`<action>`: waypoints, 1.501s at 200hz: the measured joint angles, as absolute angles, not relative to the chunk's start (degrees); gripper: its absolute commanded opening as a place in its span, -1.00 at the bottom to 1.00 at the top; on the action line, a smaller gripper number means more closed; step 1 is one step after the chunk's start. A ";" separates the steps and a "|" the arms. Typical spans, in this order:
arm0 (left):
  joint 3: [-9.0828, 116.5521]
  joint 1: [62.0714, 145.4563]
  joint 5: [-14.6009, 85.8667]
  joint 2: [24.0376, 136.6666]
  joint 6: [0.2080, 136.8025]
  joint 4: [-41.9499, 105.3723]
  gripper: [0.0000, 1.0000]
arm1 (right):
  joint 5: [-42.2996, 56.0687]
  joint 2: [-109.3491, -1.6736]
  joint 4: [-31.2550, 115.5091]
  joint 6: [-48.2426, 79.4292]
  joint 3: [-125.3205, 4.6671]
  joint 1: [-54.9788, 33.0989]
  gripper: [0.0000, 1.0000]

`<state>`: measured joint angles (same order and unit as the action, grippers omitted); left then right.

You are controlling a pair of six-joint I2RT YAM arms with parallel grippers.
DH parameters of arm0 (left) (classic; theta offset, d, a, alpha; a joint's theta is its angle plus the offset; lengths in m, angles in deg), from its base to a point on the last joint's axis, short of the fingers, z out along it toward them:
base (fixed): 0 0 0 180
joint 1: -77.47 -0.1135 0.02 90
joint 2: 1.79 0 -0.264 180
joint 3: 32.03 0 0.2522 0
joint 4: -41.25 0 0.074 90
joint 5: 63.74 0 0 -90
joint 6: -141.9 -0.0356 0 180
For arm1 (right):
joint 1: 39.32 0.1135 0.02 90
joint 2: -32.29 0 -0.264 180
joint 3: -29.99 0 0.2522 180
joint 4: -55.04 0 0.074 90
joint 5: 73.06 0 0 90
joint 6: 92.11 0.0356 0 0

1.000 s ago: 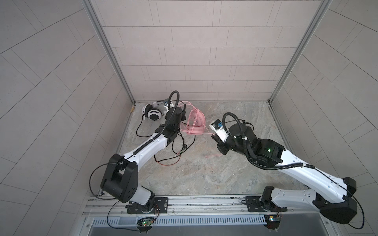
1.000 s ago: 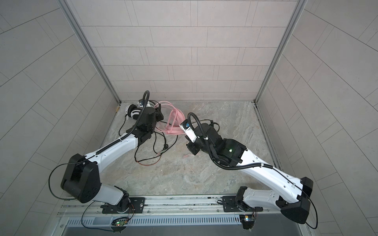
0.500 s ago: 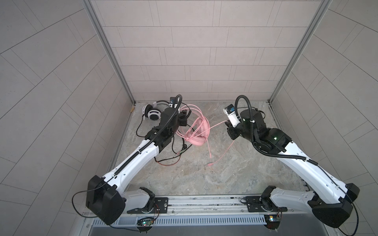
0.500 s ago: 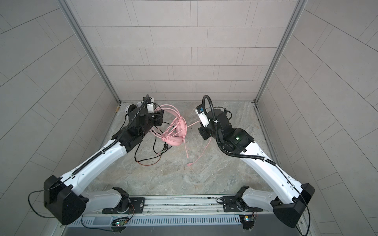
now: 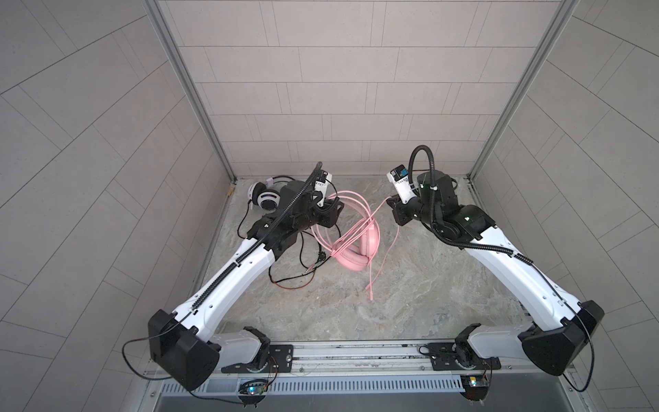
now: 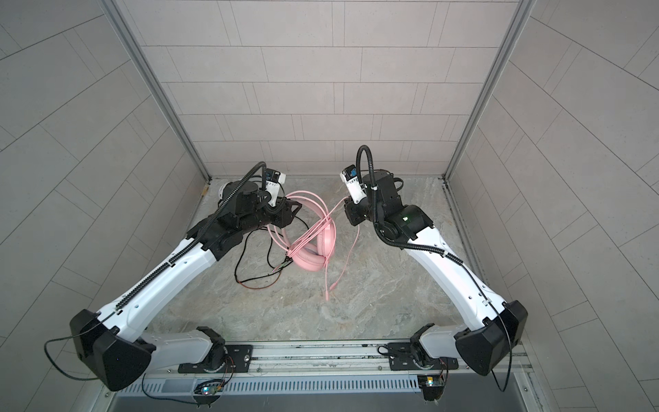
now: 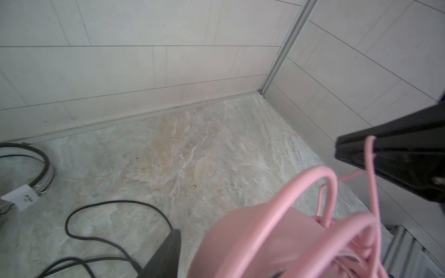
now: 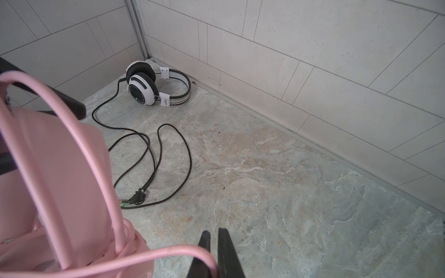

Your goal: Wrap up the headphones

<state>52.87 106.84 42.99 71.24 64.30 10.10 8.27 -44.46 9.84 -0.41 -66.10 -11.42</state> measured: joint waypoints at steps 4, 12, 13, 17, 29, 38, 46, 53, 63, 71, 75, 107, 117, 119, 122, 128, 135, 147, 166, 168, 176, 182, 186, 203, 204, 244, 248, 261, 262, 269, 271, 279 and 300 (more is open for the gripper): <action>52.89 106.84 44.00 71.27 64.59 10.04 -1.00 | 7.88 -44.81 9.86 -0.32 -66.10 -11.68 -0.81; 53.22 106.69 46.53 71.51 65.20 9.73 -1.00 | 7.20 -45.49 9.88 -0.11 -65.95 -12.08 -0.81; 53.26 106.66 46.75 71.53 65.22 9.71 -1.00 | 7.11 -45.58 9.94 -0.11 -65.92 -12.14 -0.81; 53.65 106.55 47.89 71.81 65.59 9.51 -1.00 | 6.87 -45.79 9.99 0.00 -65.79 -12.30 -0.80; 54.88 106.29 50.84 72.67 66.68 9.25 -1.00 | 6.17 -46.17 10.60 0.53 -64.83 -12.73 -0.80; 55.29 106.21 52.37 72.95 67.69 9.27 -1.00 | 5.50 -46.17 11.04 1.03 -63.85 -13.11 -0.80; 55.32 106.07 53.57 72.99 68.81 9.45 -1.00 | 4.69 -46.17 11.54 1.45 -63.02 -13.50 -0.78; 55.32 105.81 54.49 72.99 69.85 9.82 -1.00 | 3.83 -46.14 12.26 1.86 -62.25 -13.78 -0.77; 55.29 105.18 55.63 72.99 71.41 10.61 -1.00 | 2.57 -46.14 13.59 2.49 -61.09 -14.13 -0.75; 55.16 104.52 56.68 72.99 72.67 11.52 -1.00 | 1.36 -46.14 14.80 3.08 -60.02 -14.42 -0.73; 55.08 104.19 57.18 72.99 73.18 11.98 -1.00 | 0.82 -46.12 15.37 3.35 -59.52 -14.57 -0.73; 53.35 100.94 62.01 72.99 80.26 17.36 -1.00 | -3.12 -46.08 20.26 6.12 -55.24 -15.07 -0.64; 52.63 99.91 63.45 73.04 83.06 19.42 -1.00 | -4.01 -46.08 21.46 6.71 -53.97 -15.12 -0.61; 52.45 99.71 63.69 73.06 83.67 19.87 -1.00 | -4.23 -46.08 21.73 7.02 -53.71 -15.14 -0.61; 52.28 99.50 64.04 73.08 84.32 20.44 -1.00 | -4.49 -46.08 21.97 7.11 -53.38 -15.16 -0.61; 51.80 98.99 64.78 73.12 86.23 21.88 -1.00 | -5.06 -46.08 22.62 7.57 -52.72 -15.25 -0.59; 51.32 98.53 65.44 73.21 88.45 23.61 -1.00 | -5.63 -46.08 23.39 8.02 -52.15 -15.27 -0.57; 50.53 98.01 66.38 73.39 91.86 26.74 -1.00 | -6.79 -46.08 24.70 8.99 -51.37 -15.36 -0.52; 49.92 97.55 67.43 73.56 95.75 30.13 -1.00 | -8.84 -46.17 27.89 10.73 -50.23 -15.49 -0.43; 49.87 97.48 67.49 73.56 96.06 30.43 -1.00 | -9.06 -46.19 28.35 10.93 -50.12 -15.55 -0.42; 49.79 97.31 67.84 73.60 97.48 31.55 -1.00 | -9.89 -46.45 30.03 11.76 -49.68 -15.79 -0.40; 49.72 97.18 68.22 73.60 98.33 32.33 -1.00 | -10.35 -46.78 31.26 12.55 -49.46 -15.97 -0.38; 49.68 97.09 68.57 73.65 99.21 33.05 -1.00 | -10.83 -47.15 32.15 13.16 -49.33 -16.06 -0.36; 49.63 97.09 69.42 73.67 102.77 35.90 -1.00 | -12.43 -48.88 35.78 14.82 -48.63 -15.97 -0.33; 49.63 97.09 69.53 73.67 103.03 36.09 -1.00 | -12.47 -49.03 36.06 14.97 -48.53 -15.97 -0.32; 49.63 96.09 71.08 73.65 108.93 40.38 -1.00 | -14.39 -52.44 41.64 17.88 -45.47 -16.01 -0.29; 49.63 95.93 71.10 73.65 109.31 40.66 -1.00 | -14.64 -52.70 42.27 18.17 -45.12 -16.03 -0.29; 49.63 95.71 71.06 73.65 110.62 41.45 -1.00 | -15.12 -53.23 43.84 19.11 -44.15 -16.12 -0.28; 49.63 95.69 71.08 73.65 110.70 41.53 -1.00 | -15.12 -53.23 43.91 19.17 -44.11 -16.12 -0.28; 49.63 95.52 71.06 73.65 111.43 42.12 -1.00 | -15.36 -53.25 44.57 19.56 -43.61 -16.12 -0.28; 49.63 95.50 71.04 73.65 111.62 42.32 -1.00 | -15.38 -53.25 44.72 19.59 -43.50 -16.14 -0.28; 49.63 95.32 70.99 73.65 112.63 43.04 -1.00 | -15.62 -53.25 45.44 19.98 -43.10 -16.14 -0.28; 49.55 94.82 70.71 73.65 115.23 45.75 -1.00 | -16.12 -53.25 47.56 20.83 -42.19 -16.14 -0.28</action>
